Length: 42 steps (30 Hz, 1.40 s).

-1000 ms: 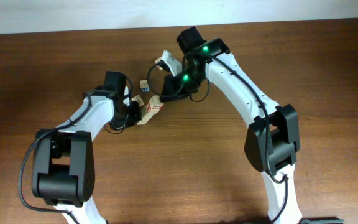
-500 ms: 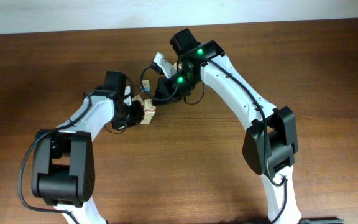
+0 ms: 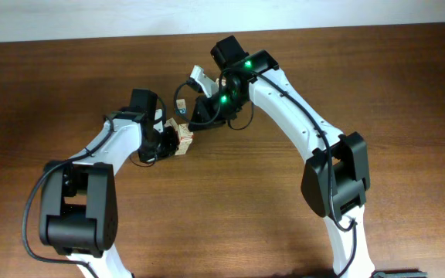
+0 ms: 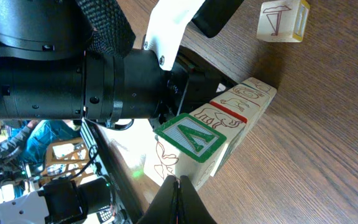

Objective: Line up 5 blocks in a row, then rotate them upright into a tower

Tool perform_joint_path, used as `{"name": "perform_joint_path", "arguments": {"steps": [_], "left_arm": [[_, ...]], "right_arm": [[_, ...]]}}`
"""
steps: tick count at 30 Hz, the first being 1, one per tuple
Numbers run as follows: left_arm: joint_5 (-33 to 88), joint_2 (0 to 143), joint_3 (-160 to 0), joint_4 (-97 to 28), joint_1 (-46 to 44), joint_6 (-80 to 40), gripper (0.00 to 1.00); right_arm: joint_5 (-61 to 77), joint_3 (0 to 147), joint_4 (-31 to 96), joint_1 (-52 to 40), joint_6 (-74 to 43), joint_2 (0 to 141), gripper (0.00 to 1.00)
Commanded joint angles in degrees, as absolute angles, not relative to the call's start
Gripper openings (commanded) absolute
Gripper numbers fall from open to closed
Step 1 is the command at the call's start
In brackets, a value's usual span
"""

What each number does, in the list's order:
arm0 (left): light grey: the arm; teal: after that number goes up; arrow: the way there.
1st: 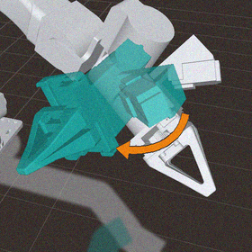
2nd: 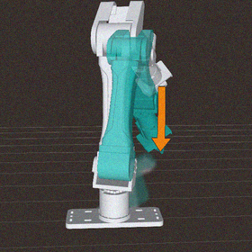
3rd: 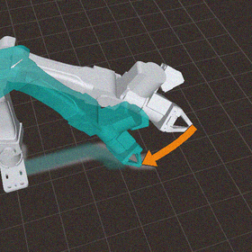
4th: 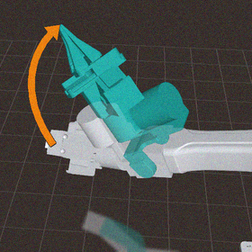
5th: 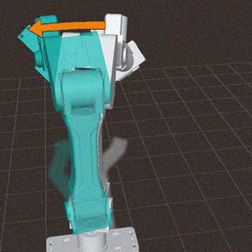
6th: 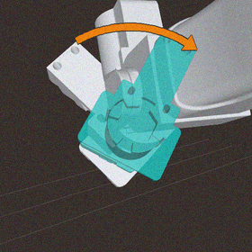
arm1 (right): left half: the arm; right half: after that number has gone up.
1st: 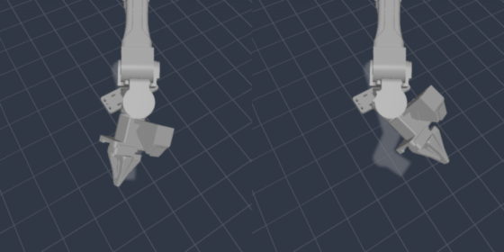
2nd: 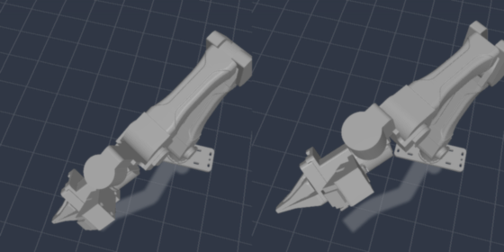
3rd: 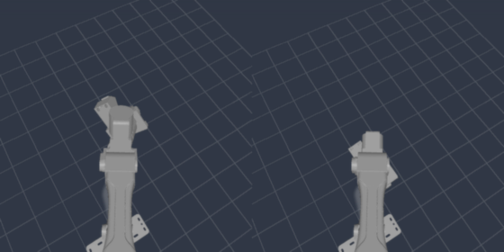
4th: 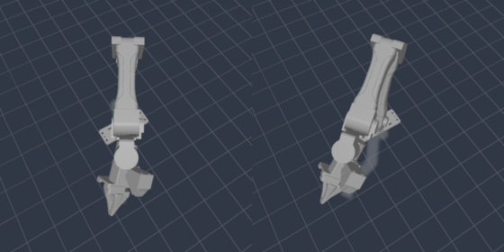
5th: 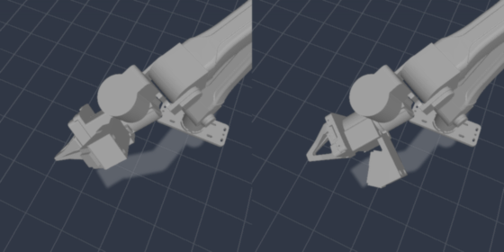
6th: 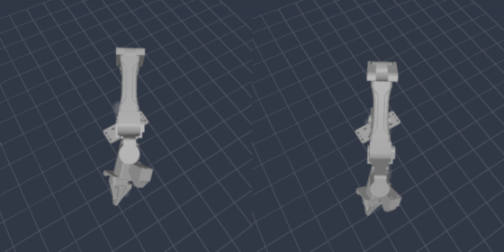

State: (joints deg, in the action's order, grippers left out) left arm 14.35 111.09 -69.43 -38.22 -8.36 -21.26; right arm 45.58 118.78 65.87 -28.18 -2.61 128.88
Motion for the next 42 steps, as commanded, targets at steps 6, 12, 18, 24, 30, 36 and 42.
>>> {"name": "perform_joint_path", "arguments": {"steps": [6, 12, 18, 24, 30, 36, 42], "left_arm": [[15.9, 109.7, -70.2, -38.5, -8.0, -22.6, 0.0], [13.5, 109.7, -70.2, -39.0, -7.9, -23.8, 0.0], [11.5, 109.7, -70.2, -40.5, -6.4, -24.8, 0.0], [11.5, 109.7, -70.2, -41.2, -4.4, -24.8, 0.0], [11.5, 109.7, -70.2, -41.2, -4.4, -24.8, 0.0], [11.5, 109.7, -70.2, -41.2, -4.4, -24.8, 0.0], [11.5, 109.7, -70.2, -41.2, -4.4, -24.8, 0.0]], "right_arm": [[41.5, 117.3, 65.7, -30.4, -2.5, 131.9, 0.05], [41.5, 117.3, 65.7, -30.4, -2.5, 131.9, 0.04], [41.5, 117.3, 65.6, -30.4, -2.5, 131.9, 0.05], [41.3, 117.3, 64.4, -30.4, -3.6, 131.9, 0.04], [41.3, 117.3, 64.0, -30.4, -3.9, 131.9, 0.04], [41.3, 117.3, 63.1, -30.4, -3.9, 131.9, 0.04], [41.3, 117.3, 62.5, -30.4, -3.9, 131.9, 0.04]]}}
